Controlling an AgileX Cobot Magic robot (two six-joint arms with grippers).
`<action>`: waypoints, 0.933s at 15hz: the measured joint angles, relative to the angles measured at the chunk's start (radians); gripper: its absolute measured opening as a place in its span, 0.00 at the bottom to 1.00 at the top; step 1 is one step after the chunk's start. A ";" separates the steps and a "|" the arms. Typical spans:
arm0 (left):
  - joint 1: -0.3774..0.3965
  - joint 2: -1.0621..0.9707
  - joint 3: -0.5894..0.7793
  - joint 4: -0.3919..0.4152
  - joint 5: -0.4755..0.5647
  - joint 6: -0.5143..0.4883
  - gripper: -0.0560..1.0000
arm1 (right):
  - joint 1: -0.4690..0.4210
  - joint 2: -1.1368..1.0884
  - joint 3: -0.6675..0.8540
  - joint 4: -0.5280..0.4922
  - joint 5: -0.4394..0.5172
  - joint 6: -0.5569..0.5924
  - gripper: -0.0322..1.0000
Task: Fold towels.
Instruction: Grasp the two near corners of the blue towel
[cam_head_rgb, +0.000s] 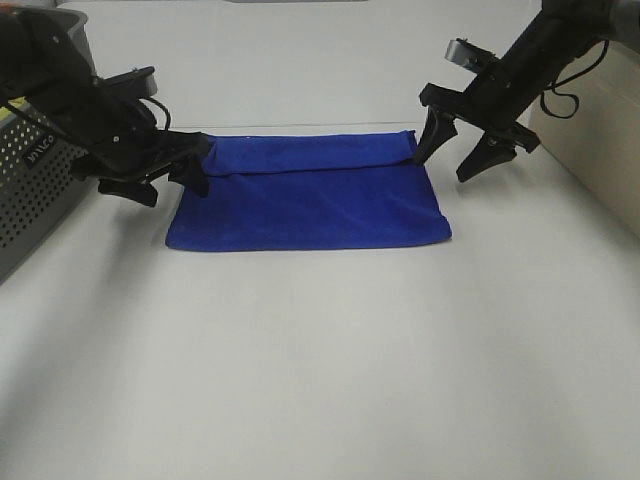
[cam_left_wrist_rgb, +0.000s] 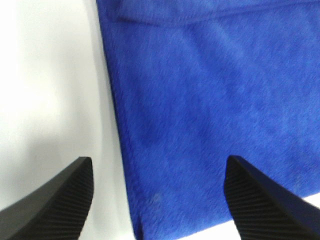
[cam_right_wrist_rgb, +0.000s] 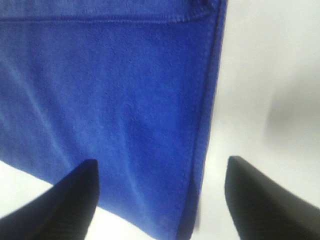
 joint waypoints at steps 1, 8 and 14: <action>0.000 -0.003 0.027 0.000 -0.004 -0.001 0.71 | 0.000 -0.019 0.052 0.000 -0.002 0.000 0.68; 0.000 -0.004 0.054 -0.020 -0.074 -0.003 0.71 | 0.012 -0.079 0.271 0.000 -0.187 -0.036 0.68; -0.007 0.051 0.050 -0.095 -0.107 0.019 0.67 | 0.025 -0.039 0.271 0.090 -0.192 -0.074 0.68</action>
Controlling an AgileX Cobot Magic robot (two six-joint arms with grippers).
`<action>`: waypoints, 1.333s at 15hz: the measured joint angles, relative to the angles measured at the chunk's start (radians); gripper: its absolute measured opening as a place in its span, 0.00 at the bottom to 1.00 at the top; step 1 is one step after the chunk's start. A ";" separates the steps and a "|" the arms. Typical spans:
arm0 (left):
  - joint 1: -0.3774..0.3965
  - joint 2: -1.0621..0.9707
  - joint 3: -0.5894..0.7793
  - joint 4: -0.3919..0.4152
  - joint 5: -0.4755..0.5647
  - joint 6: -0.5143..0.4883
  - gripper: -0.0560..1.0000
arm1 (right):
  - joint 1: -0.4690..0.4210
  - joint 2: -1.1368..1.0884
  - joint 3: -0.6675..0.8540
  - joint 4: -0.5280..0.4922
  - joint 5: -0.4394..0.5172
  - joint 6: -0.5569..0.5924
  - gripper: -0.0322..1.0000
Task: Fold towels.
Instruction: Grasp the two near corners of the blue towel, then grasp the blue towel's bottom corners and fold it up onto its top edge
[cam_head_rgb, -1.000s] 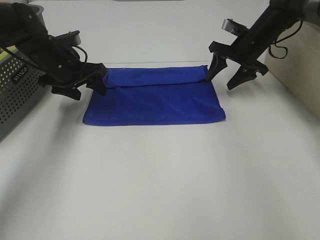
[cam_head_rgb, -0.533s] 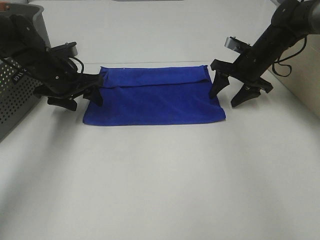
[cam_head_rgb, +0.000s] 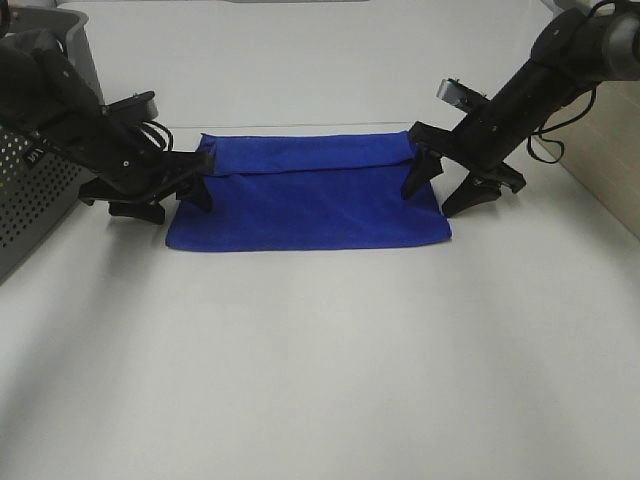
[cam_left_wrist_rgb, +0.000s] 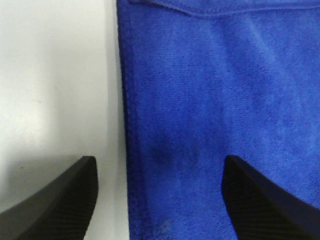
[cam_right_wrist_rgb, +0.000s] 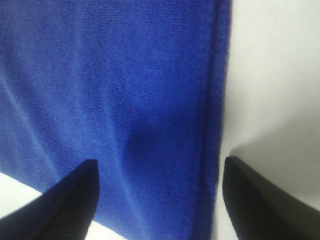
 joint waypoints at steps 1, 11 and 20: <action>-0.012 0.003 0.000 -0.014 -0.002 0.015 0.62 | 0.013 0.004 0.000 0.009 -0.007 -0.002 0.64; -0.032 -0.032 0.012 0.012 0.079 0.029 0.07 | 0.033 -0.056 0.130 -0.057 -0.058 0.078 0.03; -0.056 -0.178 0.061 0.001 0.136 -0.002 0.07 | 0.033 -0.257 0.334 -0.001 -0.149 -0.024 0.03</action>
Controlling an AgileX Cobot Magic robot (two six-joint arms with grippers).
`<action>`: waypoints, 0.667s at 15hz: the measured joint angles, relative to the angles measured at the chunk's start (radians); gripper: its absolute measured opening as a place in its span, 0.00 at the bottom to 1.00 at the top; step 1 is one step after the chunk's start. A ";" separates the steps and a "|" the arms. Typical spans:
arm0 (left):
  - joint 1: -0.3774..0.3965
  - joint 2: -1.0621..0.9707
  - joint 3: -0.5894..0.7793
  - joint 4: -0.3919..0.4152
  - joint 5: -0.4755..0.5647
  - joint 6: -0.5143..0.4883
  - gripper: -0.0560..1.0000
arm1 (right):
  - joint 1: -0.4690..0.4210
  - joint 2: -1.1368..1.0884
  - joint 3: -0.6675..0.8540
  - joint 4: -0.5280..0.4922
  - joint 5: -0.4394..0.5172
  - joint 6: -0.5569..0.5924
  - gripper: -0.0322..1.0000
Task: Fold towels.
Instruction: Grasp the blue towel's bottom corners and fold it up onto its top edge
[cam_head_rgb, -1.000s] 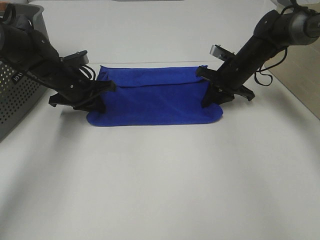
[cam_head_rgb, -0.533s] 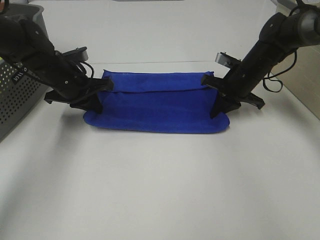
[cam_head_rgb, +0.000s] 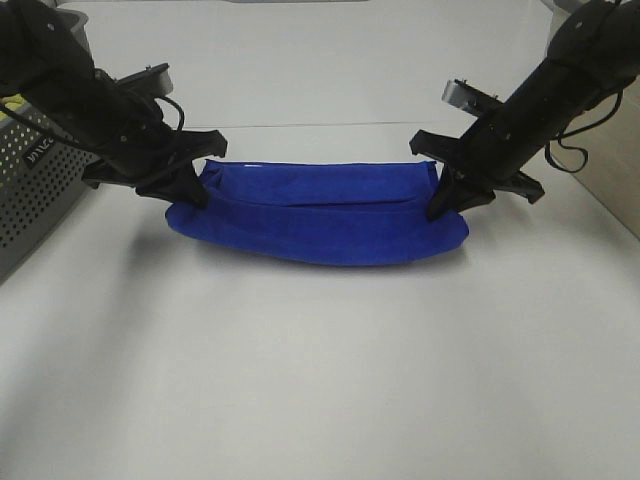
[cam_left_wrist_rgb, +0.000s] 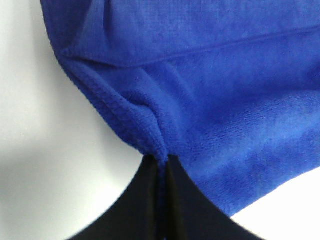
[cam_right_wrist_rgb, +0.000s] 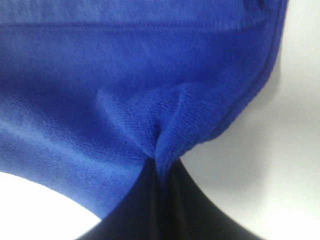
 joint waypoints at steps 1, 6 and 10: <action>0.000 0.007 -0.034 0.002 -0.003 -0.022 0.07 | 0.000 0.013 -0.043 0.000 0.000 0.000 0.03; 0.012 0.087 -0.203 0.017 -0.069 -0.068 0.07 | 0.000 0.104 -0.276 -0.014 0.000 0.049 0.03; 0.035 0.148 -0.237 0.021 -0.174 -0.071 0.07 | 0.000 0.212 -0.411 -0.069 -0.016 0.099 0.03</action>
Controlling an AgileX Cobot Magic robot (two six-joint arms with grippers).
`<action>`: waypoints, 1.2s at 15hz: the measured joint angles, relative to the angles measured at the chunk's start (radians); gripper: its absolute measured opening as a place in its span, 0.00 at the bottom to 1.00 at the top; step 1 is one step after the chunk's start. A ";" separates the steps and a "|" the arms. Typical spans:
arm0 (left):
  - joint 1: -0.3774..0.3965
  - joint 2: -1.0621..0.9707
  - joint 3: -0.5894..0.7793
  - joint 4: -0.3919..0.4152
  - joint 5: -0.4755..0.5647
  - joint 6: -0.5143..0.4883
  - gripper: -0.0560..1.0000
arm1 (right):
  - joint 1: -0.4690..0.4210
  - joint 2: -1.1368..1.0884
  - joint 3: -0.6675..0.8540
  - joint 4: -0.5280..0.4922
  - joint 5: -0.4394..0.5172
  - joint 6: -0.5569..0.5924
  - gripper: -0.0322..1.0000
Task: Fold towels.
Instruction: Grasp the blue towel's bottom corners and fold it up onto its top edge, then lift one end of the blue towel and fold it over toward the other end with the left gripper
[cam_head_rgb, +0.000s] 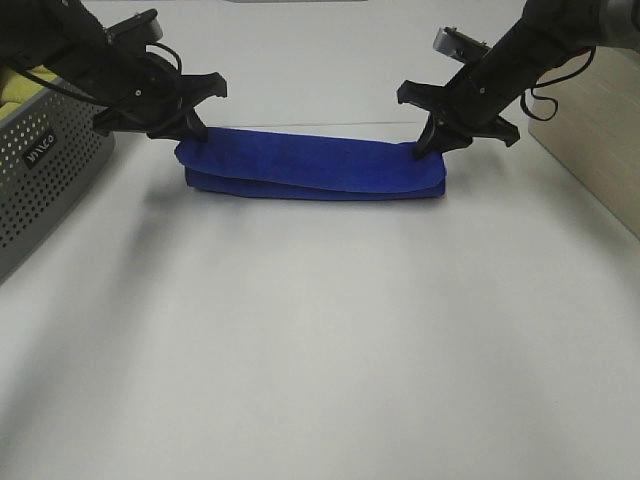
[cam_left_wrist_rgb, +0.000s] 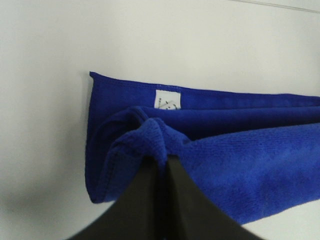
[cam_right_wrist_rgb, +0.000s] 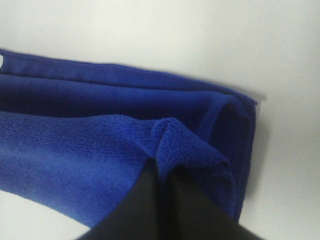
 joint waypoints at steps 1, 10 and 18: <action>0.000 0.016 0.000 0.000 -0.038 0.000 0.07 | 0.000 0.018 -0.008 -0.001 -0.025 0.002 0.03; 0.000 0.086 0.000 -0.007 -0.130 0.000 0.72 | -0.001 0.067 -0.016 0.001 -0.065 0.006 0.61; 0.035 0.058 -0.003 0.063 -0.051 -0.045 0.79 | 0.000 -0.028 -0.019 -0.087 0.072 0.027 0.84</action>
